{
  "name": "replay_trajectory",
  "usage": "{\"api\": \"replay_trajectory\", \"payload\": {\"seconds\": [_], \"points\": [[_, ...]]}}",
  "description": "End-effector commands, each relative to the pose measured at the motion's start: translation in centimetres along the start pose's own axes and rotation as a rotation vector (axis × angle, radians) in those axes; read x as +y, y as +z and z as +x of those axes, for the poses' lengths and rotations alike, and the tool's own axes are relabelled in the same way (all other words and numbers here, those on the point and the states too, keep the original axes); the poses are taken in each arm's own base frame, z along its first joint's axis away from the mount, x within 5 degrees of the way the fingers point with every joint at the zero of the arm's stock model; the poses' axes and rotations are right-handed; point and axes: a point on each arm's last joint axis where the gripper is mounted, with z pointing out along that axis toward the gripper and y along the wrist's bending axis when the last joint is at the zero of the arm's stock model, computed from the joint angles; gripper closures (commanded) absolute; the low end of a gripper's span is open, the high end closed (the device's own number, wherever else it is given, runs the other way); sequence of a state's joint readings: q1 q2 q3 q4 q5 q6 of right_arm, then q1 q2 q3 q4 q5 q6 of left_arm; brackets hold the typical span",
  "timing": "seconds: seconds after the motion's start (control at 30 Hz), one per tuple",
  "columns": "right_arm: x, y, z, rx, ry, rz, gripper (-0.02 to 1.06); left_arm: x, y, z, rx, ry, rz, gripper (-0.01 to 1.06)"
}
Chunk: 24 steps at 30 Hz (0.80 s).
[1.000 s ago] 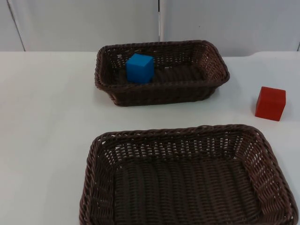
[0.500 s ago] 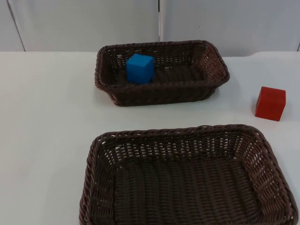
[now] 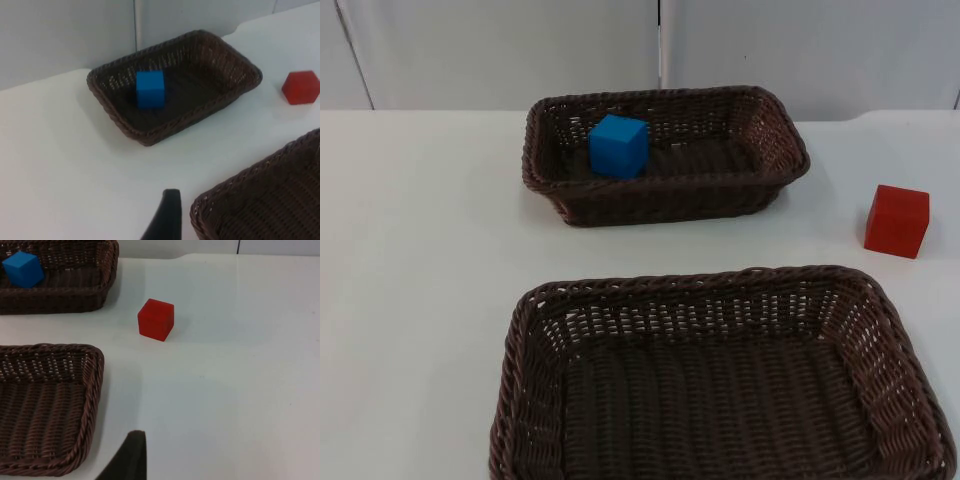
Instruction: Pick up one cube with the left hand and place it into the upper basket. Pick up one cube with the right hand and place it into the lower basket.
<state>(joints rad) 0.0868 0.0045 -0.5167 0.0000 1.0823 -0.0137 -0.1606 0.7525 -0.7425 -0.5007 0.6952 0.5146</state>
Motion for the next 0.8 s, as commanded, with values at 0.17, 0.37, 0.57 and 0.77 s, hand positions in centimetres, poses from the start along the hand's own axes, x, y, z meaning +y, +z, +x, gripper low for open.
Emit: {"api": "replay_trajectory", "payload": {"seconds": [0.17, 0.37, 0.57, 0.77], "points": [[0.00, -0.06, 0.01, -0.008, -0.007, -0.004, 0.00, 0.05, -0.07, 0.24, 0.014, 0.015, -0.008, 0.26], [0.00, -0.06, -0.01, -0.010, -0.007, -0.004, 0.00, 0.11, -0.07, 0.26, 0.016, 0.024, -0.015, 0.26], [0.00, -0.06, -0.03, -0.012, -0.007, -0.004, 0.00, 0.12, -0.07, 0.27, 0.016, 0.026, -0.016, 0.26], [0.00, -0.06, -0.03, -0.012, -0.007, -0.004, 0.00, 0.15, -0.07, 0.22, 0.011, 0.026, -0.019, 0.26]]}}
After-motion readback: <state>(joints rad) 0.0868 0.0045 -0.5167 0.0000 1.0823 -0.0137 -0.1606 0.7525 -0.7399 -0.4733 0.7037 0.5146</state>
